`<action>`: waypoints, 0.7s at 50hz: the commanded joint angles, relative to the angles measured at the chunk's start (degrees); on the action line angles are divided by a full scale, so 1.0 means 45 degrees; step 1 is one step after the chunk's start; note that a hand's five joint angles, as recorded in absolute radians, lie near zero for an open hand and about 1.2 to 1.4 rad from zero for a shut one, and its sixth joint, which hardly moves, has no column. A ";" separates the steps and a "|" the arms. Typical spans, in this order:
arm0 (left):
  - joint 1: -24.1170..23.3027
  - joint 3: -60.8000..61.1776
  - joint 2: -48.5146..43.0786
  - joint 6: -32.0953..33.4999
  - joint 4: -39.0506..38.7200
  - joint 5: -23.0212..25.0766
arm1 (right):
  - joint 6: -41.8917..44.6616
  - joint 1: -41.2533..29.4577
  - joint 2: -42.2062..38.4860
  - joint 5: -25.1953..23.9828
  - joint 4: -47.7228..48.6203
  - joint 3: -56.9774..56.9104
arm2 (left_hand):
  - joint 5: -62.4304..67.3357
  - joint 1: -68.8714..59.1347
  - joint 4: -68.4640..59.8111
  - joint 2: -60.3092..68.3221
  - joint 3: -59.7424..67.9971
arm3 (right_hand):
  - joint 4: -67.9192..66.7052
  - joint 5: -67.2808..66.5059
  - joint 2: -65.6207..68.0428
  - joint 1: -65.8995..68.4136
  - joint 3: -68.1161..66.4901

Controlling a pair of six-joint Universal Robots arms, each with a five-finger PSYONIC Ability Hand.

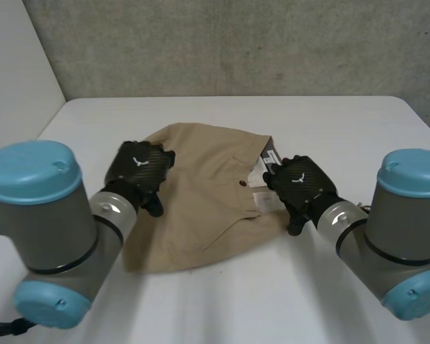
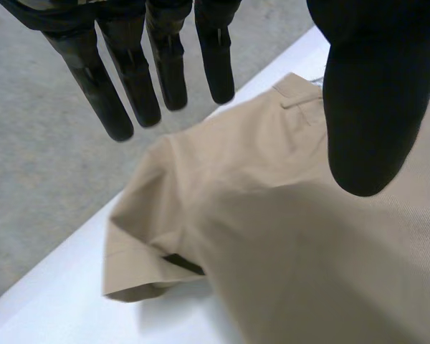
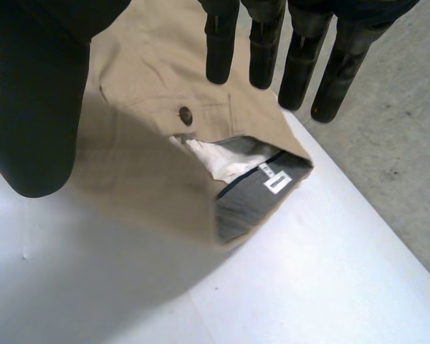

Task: Fold the shorts.

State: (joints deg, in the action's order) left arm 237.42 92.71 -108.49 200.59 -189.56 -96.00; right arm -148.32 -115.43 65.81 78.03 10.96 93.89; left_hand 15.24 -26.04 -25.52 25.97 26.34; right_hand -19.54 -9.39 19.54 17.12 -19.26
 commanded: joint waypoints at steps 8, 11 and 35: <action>-0.0299 0.2696 0.3736 -0.2035 0.0718 -0.3314 | 0.0069 0.0182 0.1918 -0.0171 -0.2532 -0.0240 | -0.2294 0.2471 0.2354 -0.2454 -0.2537 | 0.0793 0.0761 -0.0794 -0.0255 0.0731; -0.0222 0.3653 0.3972 -0.2485 0.1050 -0.3432 | 0.0459 0.0201 0.1997 -0.0444 -0.3022 -0.0045 | -0.2032 0.2210 0.2093 -0.2193 -0.2276 | 0.0457 0.0425 -0.0458 0.0081 0.0395; 0.2611 0.5687 0.2820 -0.2740 0.1500 0.0025 | 0.2492 -0.0833 0.0475 -0.2301 -0.2729 -0.0766 | -0.0088 0.0265 0.0148 -0.0248 -0.0331 | -0.0141 -0.0173 0.0140 0.0679 -0.0203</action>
State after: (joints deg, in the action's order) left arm 249.17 118.48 -92.38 188.45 -183.07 -98.39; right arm -134.77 -116.02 72.84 67.04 -1.49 95.85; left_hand 11.67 -21.13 -21.34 21.35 21.48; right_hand -17.08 -6.86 17.73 15.51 -16.53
